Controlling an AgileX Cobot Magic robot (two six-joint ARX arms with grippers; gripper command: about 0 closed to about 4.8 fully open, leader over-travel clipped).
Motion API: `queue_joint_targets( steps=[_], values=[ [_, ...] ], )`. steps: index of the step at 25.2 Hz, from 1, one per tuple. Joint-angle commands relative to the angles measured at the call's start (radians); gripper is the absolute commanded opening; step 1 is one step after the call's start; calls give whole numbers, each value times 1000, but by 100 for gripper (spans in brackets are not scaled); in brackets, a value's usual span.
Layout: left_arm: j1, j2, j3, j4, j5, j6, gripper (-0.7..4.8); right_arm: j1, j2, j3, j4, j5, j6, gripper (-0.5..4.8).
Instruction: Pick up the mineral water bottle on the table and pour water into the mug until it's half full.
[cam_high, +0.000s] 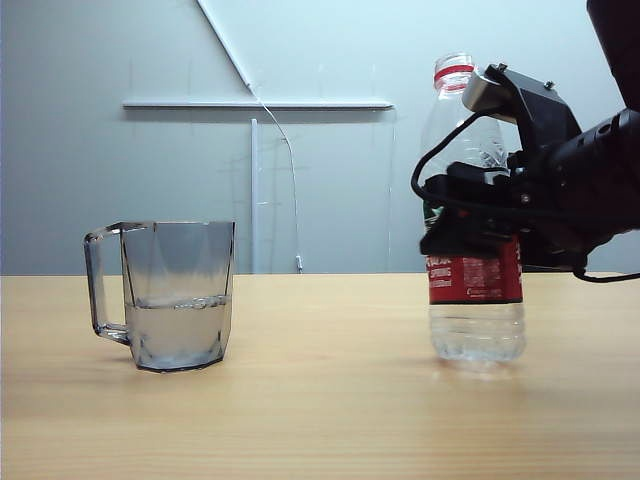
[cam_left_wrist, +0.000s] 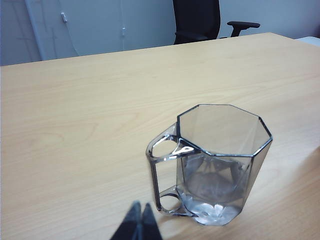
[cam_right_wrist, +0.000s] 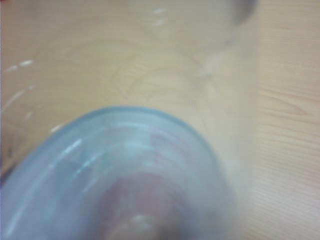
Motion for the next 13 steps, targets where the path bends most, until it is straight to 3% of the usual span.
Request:
queue_joint_targets(
  steps=[1,5,8,13],
  values=[
    [0,1,2,11,4,-3,-2,2,-7,5,36,-2,2,383],
    [0,1,2,11,4,-3,-2,2,-8,1,14,-2,1,411],
    [0,1,2,11,4,-3,-2,2,-27,-5,-18,-18,2,477],
    [2,1,2,11,4,-3,-2,2,-101,-43,-29,-29,2,479]
  ],
)
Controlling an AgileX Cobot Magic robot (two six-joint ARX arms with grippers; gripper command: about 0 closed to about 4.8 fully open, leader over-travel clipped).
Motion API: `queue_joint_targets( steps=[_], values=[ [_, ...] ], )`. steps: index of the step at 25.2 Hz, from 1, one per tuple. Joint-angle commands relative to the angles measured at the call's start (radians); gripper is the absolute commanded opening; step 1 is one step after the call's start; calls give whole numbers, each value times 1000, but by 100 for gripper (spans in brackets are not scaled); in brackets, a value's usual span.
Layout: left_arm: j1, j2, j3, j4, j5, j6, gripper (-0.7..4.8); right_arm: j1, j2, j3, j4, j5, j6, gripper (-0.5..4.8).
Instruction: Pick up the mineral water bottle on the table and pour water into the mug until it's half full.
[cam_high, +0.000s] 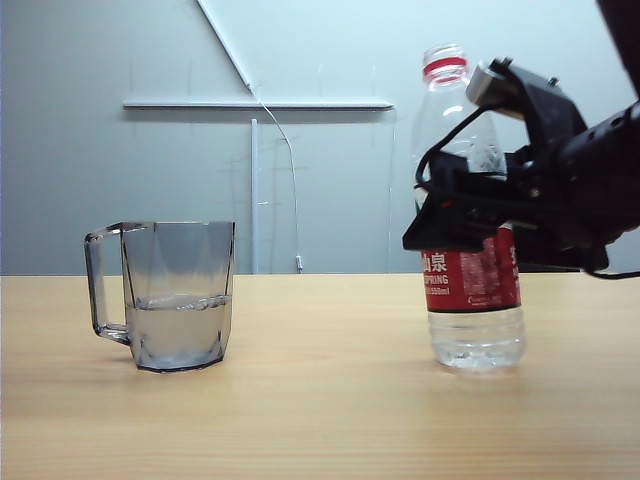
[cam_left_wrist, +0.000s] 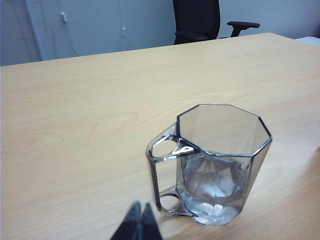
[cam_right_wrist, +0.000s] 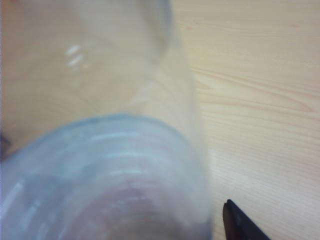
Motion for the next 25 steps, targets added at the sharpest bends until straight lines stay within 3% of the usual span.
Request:
queue_joint_targets(
  steps=[1,10,15,25],
  values=[
    [1,1,2,11,4,-3,-2,2,-67,-35,12,-6,1,479],
    [34,1,2,11,4,-3,-2,2,-320,-101,-157,-25,20,479],
    [103,1,2,11,5,-3,-2,16,-477,-101,-340,-69,44,479],
    [272,1,2,11,5,-3,-2,34,-877,-101,-719,-1,50,479]
  ],
)
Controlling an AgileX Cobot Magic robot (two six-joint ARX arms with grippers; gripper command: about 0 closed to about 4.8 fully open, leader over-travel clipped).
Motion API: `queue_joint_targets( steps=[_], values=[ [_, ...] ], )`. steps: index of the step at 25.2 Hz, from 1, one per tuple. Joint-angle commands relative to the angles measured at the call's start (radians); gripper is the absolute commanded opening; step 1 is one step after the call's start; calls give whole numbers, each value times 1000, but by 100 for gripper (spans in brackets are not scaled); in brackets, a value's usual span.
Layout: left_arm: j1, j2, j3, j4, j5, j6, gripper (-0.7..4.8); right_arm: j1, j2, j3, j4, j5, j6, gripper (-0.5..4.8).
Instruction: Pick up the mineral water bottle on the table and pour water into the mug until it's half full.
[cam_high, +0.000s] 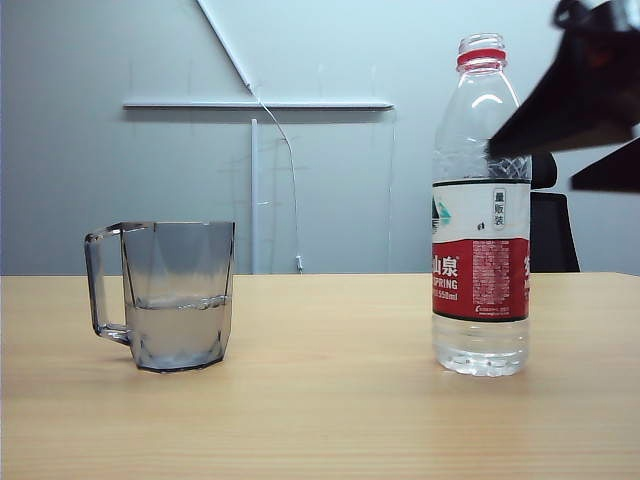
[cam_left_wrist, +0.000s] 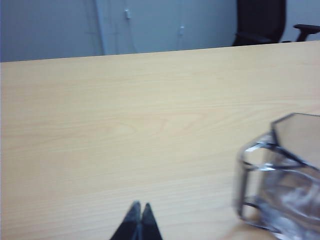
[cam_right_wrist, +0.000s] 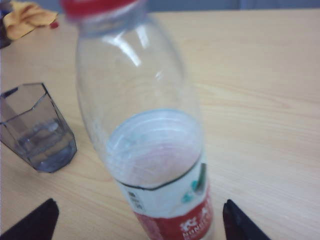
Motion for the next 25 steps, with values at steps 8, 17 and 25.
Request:
queue_joint_targets(
  steps=[8,17,25],
  values=[
    [220,2,2,11,3,-3,-2,-2,-513,3,-470,48,60,479],
    [228,2,2,8,3,-3,-2,-4,-514,8,-397,91,103,11],
    [227,2,2,8,3,-3,-2,-5,-514,7,-336,225,99,-5]
  ],
)
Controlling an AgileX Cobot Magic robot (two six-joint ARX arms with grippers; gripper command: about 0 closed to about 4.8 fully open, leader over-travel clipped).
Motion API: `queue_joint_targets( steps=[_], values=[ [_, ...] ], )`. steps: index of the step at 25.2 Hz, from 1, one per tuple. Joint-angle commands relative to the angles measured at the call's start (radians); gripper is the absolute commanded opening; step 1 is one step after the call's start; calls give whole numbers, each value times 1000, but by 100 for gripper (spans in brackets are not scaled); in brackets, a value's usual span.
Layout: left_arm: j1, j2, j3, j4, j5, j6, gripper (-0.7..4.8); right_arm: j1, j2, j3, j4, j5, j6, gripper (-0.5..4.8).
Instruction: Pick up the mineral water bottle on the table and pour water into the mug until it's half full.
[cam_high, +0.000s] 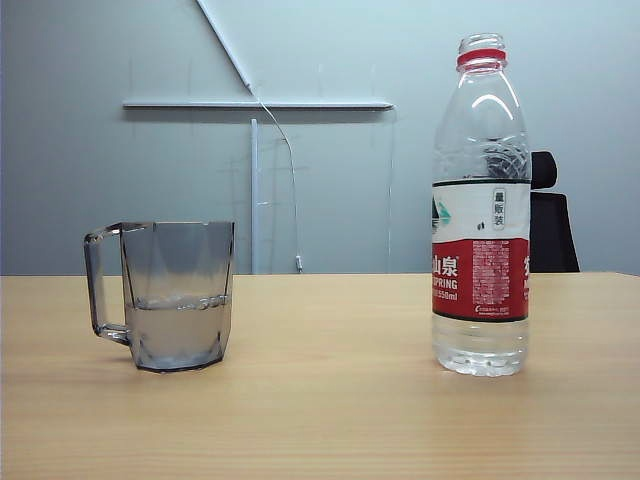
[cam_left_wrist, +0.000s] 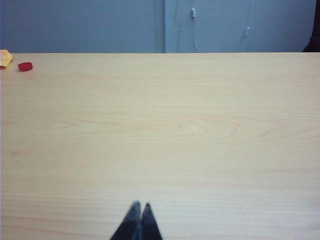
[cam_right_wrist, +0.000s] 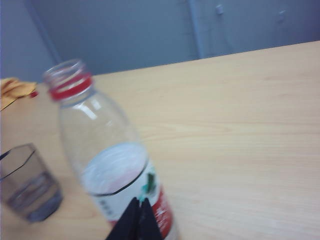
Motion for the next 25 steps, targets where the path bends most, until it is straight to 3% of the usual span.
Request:
queue_joint_targets(
  steps=[1,19,25],
  values=[
    [-1,2,2,9,4,-3,-2,-1,1,6,27,40,2,-5],
    [-1,2,2,9,4,-3,-2,-6,0,6,22,33,2,-5],
    [-1,2,2,9,4,-3,-2,-166,2,-14,35,-37,-42,-5]
  ],
)
